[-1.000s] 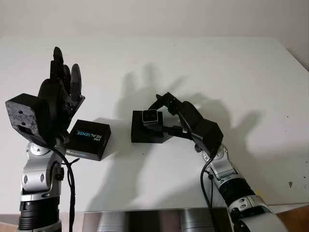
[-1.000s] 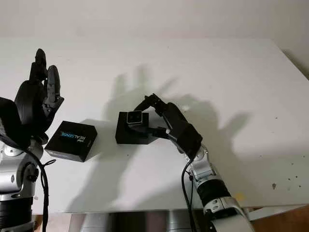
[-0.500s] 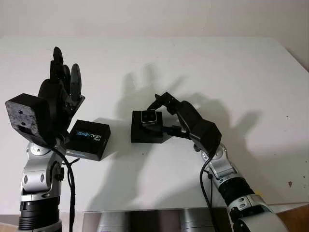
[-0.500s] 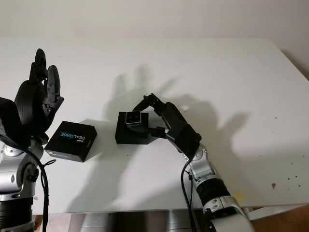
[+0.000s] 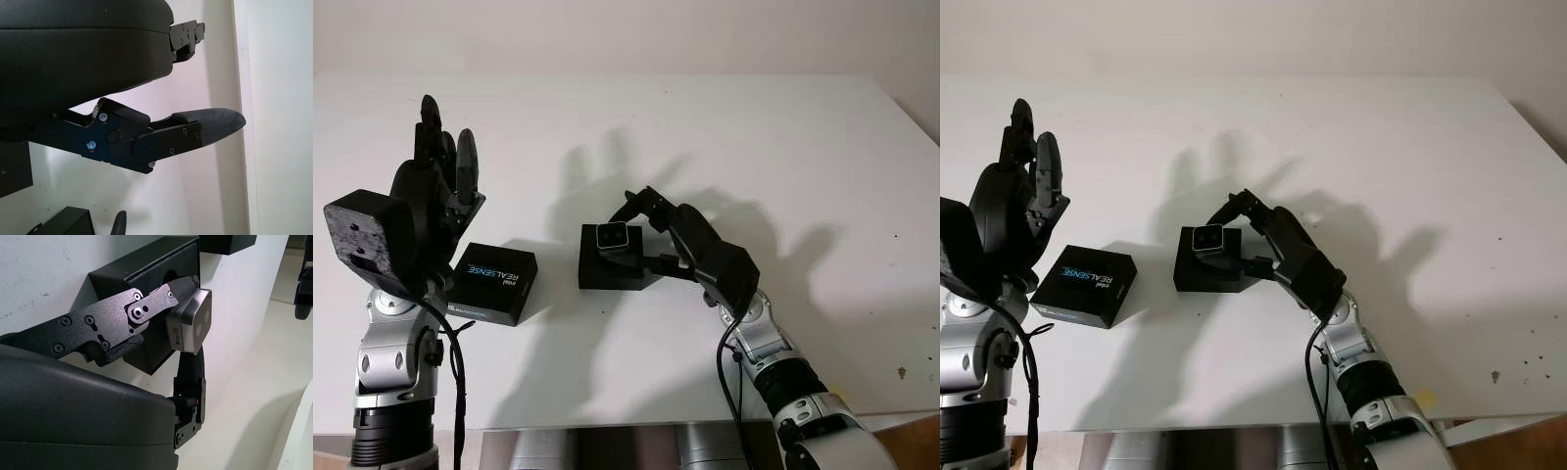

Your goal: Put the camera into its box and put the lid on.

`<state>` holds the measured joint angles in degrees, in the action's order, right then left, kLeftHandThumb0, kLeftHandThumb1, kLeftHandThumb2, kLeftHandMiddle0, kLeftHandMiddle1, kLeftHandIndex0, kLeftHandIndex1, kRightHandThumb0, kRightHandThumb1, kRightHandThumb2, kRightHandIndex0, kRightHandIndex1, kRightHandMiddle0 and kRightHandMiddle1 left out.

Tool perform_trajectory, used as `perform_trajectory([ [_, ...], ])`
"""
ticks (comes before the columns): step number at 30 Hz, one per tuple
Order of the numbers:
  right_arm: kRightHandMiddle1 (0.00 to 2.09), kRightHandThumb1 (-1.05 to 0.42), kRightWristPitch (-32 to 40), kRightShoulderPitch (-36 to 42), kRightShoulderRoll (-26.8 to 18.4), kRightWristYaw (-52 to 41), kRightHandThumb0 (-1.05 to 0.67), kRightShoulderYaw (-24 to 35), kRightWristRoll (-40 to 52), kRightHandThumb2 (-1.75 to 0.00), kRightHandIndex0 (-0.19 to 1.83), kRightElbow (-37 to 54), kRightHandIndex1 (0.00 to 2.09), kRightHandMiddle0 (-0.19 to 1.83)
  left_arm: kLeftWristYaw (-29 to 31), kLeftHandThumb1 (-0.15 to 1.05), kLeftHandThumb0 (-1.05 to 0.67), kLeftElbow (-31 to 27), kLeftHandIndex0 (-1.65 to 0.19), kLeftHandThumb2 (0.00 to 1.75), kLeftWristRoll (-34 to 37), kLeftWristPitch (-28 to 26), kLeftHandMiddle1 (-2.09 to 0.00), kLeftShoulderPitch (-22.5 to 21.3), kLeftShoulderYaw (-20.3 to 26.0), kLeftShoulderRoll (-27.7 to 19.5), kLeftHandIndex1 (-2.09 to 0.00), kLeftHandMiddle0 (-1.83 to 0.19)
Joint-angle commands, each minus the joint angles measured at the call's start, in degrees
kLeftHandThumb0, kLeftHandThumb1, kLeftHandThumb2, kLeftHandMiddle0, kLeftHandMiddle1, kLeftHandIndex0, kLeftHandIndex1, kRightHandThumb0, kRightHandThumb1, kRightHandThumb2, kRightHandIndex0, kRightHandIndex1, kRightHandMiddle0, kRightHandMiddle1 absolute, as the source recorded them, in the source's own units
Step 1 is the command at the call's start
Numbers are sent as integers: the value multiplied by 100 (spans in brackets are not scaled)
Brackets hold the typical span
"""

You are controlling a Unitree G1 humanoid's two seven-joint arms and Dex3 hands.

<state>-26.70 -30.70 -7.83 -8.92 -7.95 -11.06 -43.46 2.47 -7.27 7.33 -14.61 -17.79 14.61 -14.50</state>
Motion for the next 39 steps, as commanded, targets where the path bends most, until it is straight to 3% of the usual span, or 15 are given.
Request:
perform_trajectory([
  [1,161,-94,56,42,40,-16,-43,-56,-20,-5,24,-49,5,31,0,105,-70,-125,19,64,25,4,0,72,21,-6,0,19],
  [30,158,-95,71,157,4,171,-47,-152,-142,-6,22,-1,5,26,29,105,-70,-143,19,64,25,0,0,87,30,-34,0,19],
  [31,150,-95,121,160,-4,168,-48,-163,-160,-5,21,24,5,23,31,105,-70,-145,19,64,27,-3,0,88,32,-35,0,19],
  [36,70,-94,329,175,-59,100,-59,-198,-211,-5,10,151,5,19,39,105,-70,-152,19,64,27,-14,0,93,38,-44,0,19],
  [39,52,-94,405,189,-74,93,-59,-200,-224,-5,5,218,4,20,51,105,-69,-166,19,64,29,-22,0,97,41,-52,0,19],
])
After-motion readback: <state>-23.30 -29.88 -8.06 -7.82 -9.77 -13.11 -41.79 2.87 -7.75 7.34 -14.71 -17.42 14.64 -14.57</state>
